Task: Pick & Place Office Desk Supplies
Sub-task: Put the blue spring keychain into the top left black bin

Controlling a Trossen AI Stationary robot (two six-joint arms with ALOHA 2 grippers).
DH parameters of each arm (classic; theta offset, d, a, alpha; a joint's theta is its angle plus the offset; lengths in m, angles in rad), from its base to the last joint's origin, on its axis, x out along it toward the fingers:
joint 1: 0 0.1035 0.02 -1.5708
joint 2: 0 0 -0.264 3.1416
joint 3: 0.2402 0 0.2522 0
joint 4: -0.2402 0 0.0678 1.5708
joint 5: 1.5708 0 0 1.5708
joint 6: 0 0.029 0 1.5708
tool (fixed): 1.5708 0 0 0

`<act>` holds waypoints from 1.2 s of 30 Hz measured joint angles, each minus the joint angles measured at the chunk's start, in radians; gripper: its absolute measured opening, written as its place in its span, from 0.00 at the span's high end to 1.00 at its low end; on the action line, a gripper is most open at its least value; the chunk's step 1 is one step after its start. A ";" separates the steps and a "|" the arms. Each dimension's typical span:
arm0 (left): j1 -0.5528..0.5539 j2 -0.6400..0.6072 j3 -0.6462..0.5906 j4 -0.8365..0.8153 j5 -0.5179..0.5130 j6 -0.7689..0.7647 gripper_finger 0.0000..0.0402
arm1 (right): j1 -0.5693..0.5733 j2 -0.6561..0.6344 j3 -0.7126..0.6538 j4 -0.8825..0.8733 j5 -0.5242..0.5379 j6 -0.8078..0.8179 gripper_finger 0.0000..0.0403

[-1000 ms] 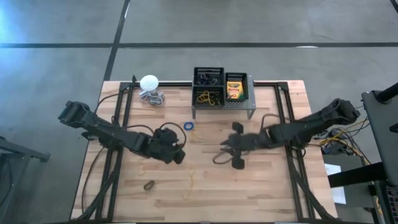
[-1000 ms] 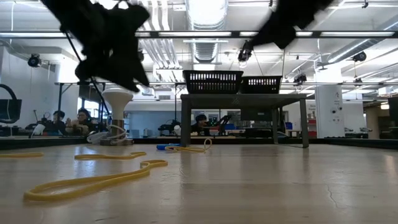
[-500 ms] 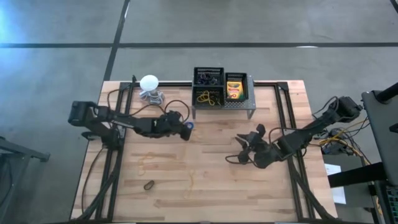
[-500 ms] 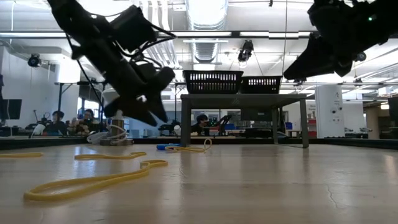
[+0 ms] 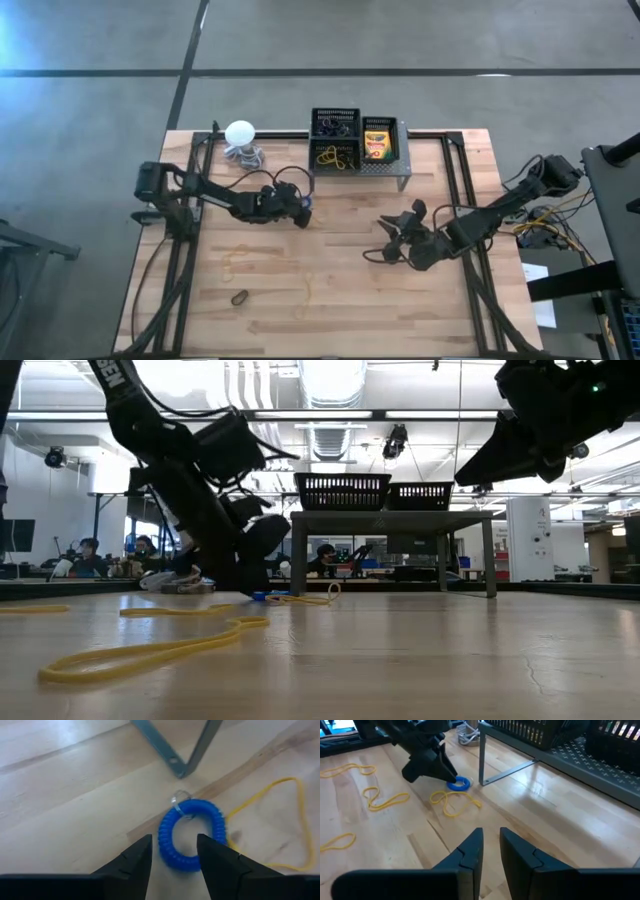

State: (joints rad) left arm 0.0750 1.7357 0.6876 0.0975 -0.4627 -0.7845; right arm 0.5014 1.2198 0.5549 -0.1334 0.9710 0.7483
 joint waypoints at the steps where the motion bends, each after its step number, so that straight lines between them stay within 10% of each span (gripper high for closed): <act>1: 0.001 0.009 0.000 0.001 -0.005 0.000 0.60 | 0.000 0.000 0.000 0.000 0.000 0.000 0.85; 13: 0.007 0.015 0.003 -0.016 0.062 0.059 0.96 | 0.000 0.000 0.000 0.003 0.000 0.000 0.85; 29: -0.094 -0.336 0.001 -0.262 0.276 0.175 0.98 | 0.000 0.001 -0.001 0.009 0.000 0.000 0.86; 36: -0.173 -0.331 0.193 -0.265 0.280 0.259 0.98 | -0.001 0.001 -0.002 0.011 0.024 0.000 0.86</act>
State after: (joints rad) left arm -0.0977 1.4050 0.8806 -0.1680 -0.1823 -0.5254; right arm 0.5003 1.2209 0.5533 -0.1229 0.9955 0.7483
